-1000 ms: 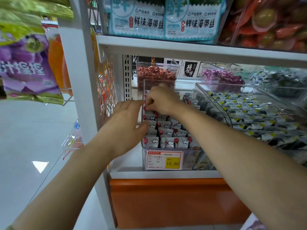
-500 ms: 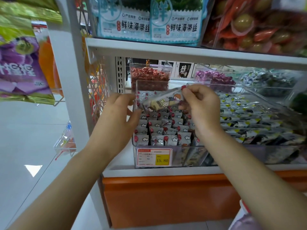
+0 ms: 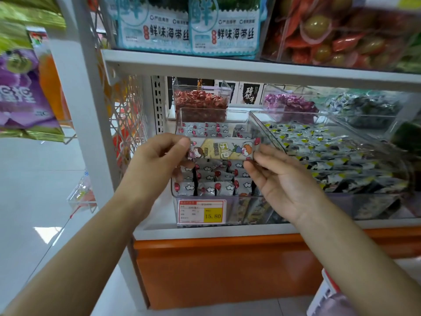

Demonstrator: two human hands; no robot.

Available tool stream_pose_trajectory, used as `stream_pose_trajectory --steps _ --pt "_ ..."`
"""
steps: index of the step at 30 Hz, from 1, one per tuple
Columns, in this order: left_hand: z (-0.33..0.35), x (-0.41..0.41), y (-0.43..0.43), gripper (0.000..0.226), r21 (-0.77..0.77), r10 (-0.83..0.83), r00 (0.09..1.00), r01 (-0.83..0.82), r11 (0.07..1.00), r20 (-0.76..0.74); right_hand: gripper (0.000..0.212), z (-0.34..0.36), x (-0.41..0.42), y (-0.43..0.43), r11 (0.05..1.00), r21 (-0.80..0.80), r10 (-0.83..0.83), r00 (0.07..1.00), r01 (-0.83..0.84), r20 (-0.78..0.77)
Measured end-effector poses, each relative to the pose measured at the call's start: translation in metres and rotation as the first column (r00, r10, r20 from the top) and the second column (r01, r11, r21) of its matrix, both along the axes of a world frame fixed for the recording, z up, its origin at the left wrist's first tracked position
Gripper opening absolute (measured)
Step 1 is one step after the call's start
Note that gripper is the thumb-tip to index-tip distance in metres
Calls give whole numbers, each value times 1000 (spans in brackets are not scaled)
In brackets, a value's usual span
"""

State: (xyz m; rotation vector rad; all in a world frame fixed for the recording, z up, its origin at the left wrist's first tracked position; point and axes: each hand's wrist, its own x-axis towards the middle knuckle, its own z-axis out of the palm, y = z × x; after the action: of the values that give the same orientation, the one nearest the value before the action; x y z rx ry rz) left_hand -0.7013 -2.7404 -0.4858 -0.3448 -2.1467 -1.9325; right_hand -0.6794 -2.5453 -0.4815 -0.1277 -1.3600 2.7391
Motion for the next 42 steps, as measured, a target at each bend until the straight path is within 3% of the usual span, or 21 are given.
stream_pose_trajectory --steps 2,8,15,18,22,27,30,33,35,37,39,42 --pt "1 -1 0 35 104 -21 999 18 994 29 18 0 1 1 999 7 36 999 -36 15" --pt "-1 0 4 31 59 79 996 -81 995 40 23 -1 0 0 998 -41 52 997 -50 49" --pt "3 5 7 34 62 -21 990 13 998 139 10 -2 -3 0 990 -135 63 993 -49 104" --pt "5 6 7 33 190 -116 971 76 979 209 10 -4 -4 -1 994 -98 50 995 -41 86" --pt "9 7 5 31 378 -254 925 136 916 283 14 -6 -5 -1 997 71 -2 1000 0 19" --pt "5 5 3 24 175 -134 973 101 979 186 26 -5 -3 2 957 290 25 992 12 -122" --pt "5 3 2 15 225 -179 969 138 964 172 29 -4 -4 3 948 312 -4 982 64 -189" --pt "6 5 2 25 244 -217 963 174 954 160 16 -4 -5 2 964 264 26 978 30 -207" --pt "7 5 3 33 189 -175 973 146 971 147 12 -6 -4 1 945 324 26 973 52 -231" --pt "6 6 3 28 145 -144 979 123 982 145 6 -9 -5 0 906 411 5 966 106 -259" --pt "7 6 3 21 106 -125 981 110 988 151 17 -11 -6 0 878 461 -4 963 132 -269" --pt "8 9 3 31 9 -128 985 127 992 113 26 -11 -5 1 843 521 29 955 136 -295"
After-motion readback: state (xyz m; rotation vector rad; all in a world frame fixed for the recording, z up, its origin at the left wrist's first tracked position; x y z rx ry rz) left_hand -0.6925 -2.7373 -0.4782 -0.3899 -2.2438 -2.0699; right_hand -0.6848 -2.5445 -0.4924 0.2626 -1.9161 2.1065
